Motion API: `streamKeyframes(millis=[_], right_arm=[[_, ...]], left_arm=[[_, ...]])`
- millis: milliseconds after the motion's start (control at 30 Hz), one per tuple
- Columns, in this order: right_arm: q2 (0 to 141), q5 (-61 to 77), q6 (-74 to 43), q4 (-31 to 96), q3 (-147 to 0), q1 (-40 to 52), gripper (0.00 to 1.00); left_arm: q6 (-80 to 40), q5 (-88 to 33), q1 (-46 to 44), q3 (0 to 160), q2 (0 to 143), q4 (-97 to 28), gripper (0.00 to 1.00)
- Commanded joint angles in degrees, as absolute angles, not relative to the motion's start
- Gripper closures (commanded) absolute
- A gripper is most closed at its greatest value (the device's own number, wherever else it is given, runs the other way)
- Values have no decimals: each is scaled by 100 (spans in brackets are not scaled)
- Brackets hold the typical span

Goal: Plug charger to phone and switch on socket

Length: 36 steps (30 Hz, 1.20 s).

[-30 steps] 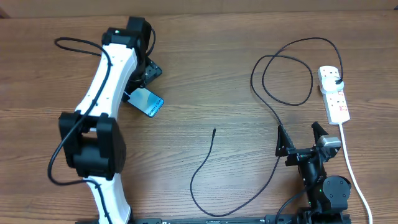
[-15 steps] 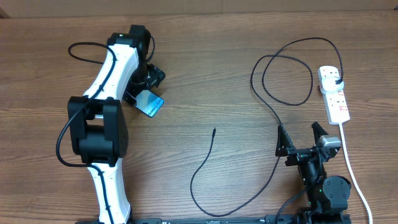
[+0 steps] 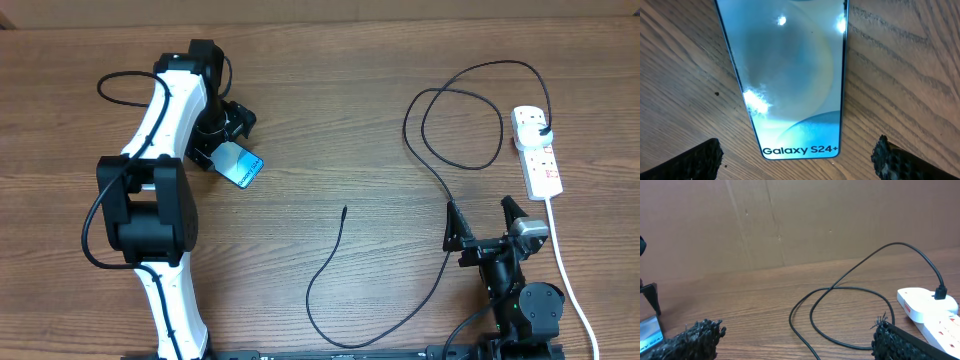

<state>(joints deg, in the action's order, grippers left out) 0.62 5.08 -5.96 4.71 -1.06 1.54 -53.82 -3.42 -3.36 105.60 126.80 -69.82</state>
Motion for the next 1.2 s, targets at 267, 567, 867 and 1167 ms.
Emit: streamKeyframes(millis=[267, 567, 867, 1167], right_arm=[[16, 456, -593, 445, -45, 187, 0], [16, 456, -593, 445, -45, 187, 0], [16, 456, -593, 445, -45, 187, 0], [16, 456, -593, 445, -45, 187, 0]], left_arm=[[-5446, -108, -349, 10436, 12722, -6705, 0], [-5441, 99, -349, 10248, 12722, -6591, 0], [-5400, 97, -349, 9992, 12722, -6335, 0], [-5273, -30, -338, 9588, 12722, -5841, 0]])
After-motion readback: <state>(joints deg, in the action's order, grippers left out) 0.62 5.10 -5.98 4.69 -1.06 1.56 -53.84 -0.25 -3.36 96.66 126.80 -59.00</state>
